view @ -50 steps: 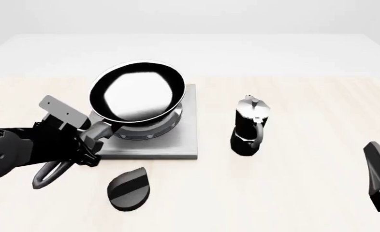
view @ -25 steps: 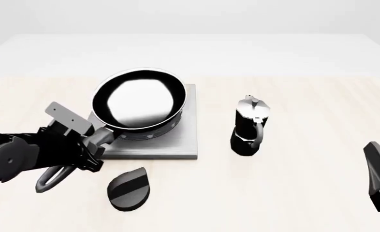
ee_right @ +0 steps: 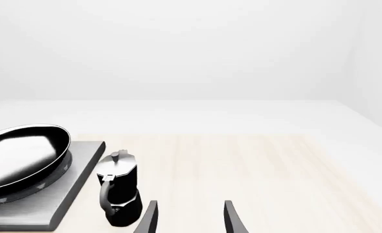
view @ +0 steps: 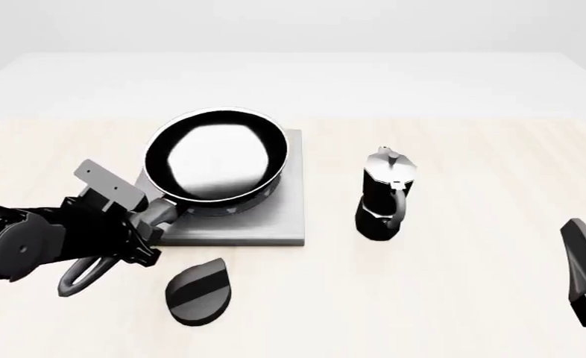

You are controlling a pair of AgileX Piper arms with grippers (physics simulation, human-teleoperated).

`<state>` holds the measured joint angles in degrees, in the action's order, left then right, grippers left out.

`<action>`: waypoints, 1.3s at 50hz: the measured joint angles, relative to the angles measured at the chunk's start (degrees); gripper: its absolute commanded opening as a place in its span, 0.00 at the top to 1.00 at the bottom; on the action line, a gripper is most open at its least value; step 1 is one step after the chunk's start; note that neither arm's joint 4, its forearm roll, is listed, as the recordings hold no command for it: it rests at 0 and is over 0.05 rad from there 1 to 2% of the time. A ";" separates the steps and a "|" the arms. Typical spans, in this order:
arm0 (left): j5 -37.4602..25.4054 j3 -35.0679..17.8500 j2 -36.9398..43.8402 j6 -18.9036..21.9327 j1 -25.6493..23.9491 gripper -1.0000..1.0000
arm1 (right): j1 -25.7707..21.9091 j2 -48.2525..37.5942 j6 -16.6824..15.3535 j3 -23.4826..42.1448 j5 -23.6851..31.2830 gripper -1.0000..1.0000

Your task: Turn on the stove and put the frying pan on it.

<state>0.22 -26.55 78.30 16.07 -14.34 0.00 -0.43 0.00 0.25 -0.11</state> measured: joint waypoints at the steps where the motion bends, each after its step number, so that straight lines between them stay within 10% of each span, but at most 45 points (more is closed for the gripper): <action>1: 0.06 0.00 0.03 0.04 0.02 1.00 | 0.00 0.00 0.00 0.00 0.00 0.00; 10: 0.36 0.01 0.14 0.38 0.12 1.00 | 0.00 0.00 0.00 0.00 0.00 0.00; 11: 0.35 0.01 0.12 0.41 0.12 0.00 | 0.00 0.00 0.00 0.00 0.00 0.00; 65: -8.39 -1.76 -19.53 -3.82 -1.07 0.00 | 0.00 0.00 0.00 0.00 0.00 0.00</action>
<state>-8.17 -28.32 58.77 12.25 -15.41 0.00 -0.43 0.00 0.25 -0.11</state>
